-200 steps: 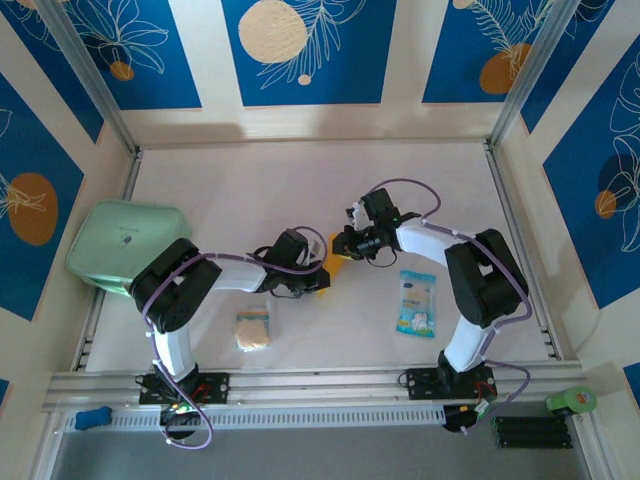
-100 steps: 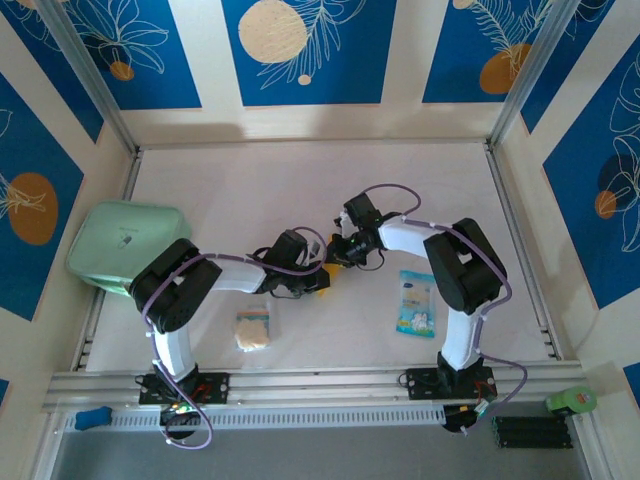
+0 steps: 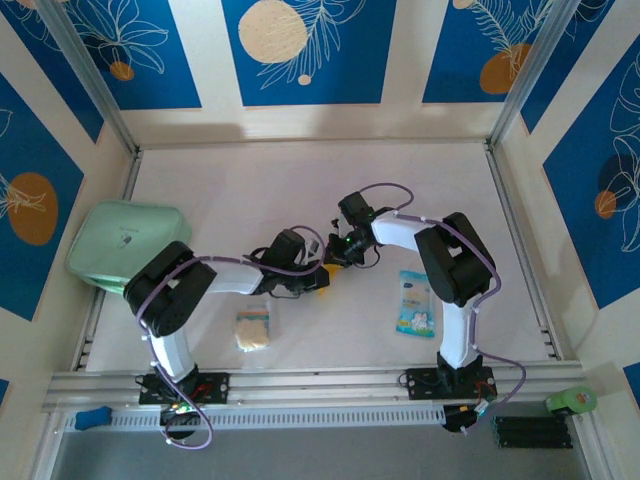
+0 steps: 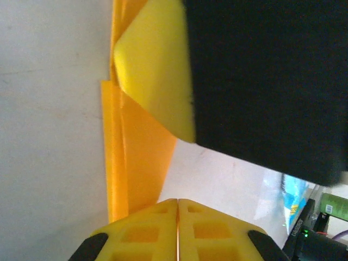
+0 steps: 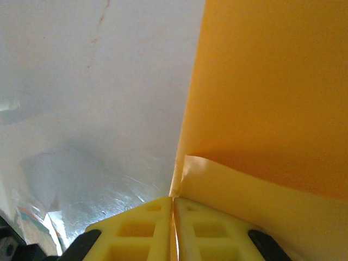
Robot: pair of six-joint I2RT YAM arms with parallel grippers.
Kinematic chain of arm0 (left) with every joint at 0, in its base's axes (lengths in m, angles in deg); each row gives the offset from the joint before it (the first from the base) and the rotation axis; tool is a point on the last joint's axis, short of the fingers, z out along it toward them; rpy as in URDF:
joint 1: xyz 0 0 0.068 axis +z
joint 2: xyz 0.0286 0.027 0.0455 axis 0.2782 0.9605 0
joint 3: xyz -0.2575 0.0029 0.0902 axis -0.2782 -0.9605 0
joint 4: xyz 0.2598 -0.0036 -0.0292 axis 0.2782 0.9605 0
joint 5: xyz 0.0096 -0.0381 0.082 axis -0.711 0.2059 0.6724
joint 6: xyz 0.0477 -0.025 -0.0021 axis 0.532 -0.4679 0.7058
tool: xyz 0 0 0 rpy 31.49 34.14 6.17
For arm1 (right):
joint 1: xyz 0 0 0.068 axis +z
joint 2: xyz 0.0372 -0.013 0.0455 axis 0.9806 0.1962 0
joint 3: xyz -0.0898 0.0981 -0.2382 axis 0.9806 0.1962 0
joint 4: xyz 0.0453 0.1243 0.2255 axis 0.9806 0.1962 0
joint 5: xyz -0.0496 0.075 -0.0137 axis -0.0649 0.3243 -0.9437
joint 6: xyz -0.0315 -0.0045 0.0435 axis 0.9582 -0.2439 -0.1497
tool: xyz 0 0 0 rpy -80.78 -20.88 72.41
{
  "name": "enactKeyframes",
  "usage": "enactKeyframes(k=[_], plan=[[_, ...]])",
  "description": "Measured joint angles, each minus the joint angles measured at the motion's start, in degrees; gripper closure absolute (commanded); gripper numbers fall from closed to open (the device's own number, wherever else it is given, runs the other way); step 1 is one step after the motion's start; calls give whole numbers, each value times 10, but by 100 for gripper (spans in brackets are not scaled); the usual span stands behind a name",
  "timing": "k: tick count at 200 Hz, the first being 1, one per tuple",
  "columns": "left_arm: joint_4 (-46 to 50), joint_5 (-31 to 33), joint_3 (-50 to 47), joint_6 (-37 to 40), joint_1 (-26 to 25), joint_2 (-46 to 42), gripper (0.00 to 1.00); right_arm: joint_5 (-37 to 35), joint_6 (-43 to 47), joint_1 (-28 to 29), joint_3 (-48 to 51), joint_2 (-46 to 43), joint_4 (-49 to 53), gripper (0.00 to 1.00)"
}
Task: Fold a paper plane with a square sheet of paper (pick it up from the middle)
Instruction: Fold the wing for the fifth time at the center of the table.
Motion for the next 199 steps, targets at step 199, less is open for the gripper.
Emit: enactKeyframes(k=[199], plan=[[1,18,-13,5,0,10,100,9,-5,-9,-19,6,24,89]])
